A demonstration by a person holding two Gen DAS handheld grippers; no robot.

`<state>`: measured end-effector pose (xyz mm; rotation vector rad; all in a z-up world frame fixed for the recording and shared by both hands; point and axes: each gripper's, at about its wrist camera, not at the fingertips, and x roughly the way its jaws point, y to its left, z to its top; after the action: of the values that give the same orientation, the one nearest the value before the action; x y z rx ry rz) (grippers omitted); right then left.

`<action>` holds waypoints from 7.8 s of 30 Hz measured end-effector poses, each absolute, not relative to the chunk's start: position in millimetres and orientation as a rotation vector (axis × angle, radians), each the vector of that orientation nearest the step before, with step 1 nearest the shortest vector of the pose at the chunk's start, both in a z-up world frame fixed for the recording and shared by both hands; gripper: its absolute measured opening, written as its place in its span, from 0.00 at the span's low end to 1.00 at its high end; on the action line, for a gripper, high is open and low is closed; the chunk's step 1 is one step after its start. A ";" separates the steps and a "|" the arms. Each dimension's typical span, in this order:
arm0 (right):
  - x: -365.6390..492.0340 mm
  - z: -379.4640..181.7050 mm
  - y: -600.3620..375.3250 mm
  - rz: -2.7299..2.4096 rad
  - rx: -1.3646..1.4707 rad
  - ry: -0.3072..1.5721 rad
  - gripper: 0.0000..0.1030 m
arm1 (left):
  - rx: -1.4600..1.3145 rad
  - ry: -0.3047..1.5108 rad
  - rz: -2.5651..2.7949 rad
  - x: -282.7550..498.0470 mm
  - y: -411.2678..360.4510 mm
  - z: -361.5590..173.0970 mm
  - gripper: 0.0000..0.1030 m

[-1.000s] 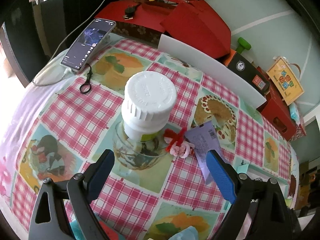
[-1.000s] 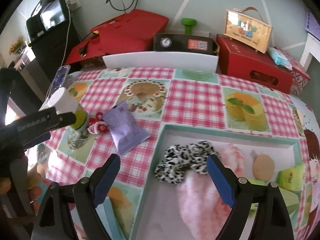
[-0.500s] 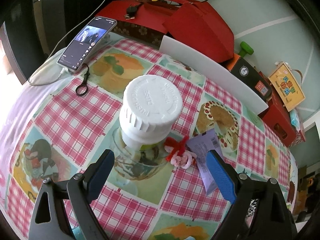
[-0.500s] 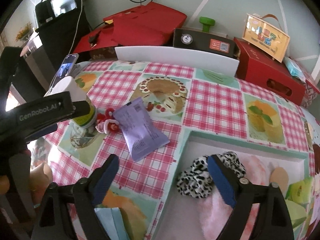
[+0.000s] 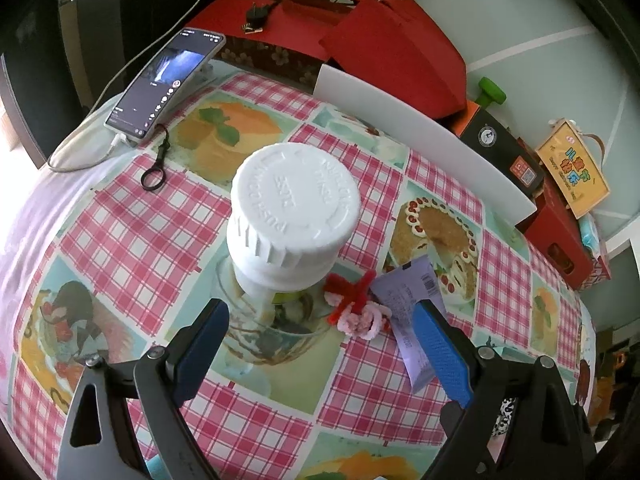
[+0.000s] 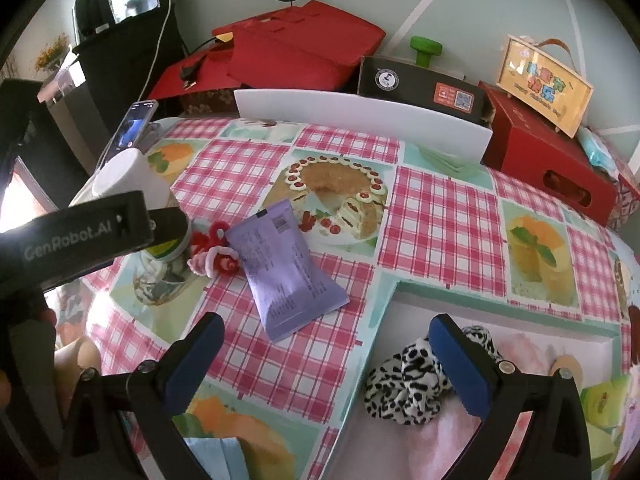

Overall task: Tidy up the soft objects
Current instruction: 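Move both open tools back toward the purple packet and red toy, then grasp the purple snack packet with the right tool, then carry the purple packet toward the tray with right tool while left tool grasps red toy, then carry the red-white toy with left tool while right tool lowers purple packet into tray, then open both tools over the tray, releasing the toy and the packet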

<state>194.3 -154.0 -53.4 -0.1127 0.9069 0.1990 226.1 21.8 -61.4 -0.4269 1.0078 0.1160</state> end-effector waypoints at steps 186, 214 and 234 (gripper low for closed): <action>78.2 -9.0 -401.5 -0.294 0.253 0.830 0.65 | -0.022 0.964 -0.376 149.3 -197.3 -25.0 0.26; 104.1 -42.7 -382.0 -0.227 0.214 0.948 0.67 | 0.068 1.037 -0.347 154.4 -224.7 -61.8 0.30; 99.9 -22.8 -373.4 -0.225 0.159 0.914 0.70 | 0.042 1.006 -0.353 151.3 -212.6 -35.1 0.53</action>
<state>99.9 -373.4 -22.8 0.1588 0.9143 -0.2254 151.3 -212.6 -35.1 0.0423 1.0060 -0.3533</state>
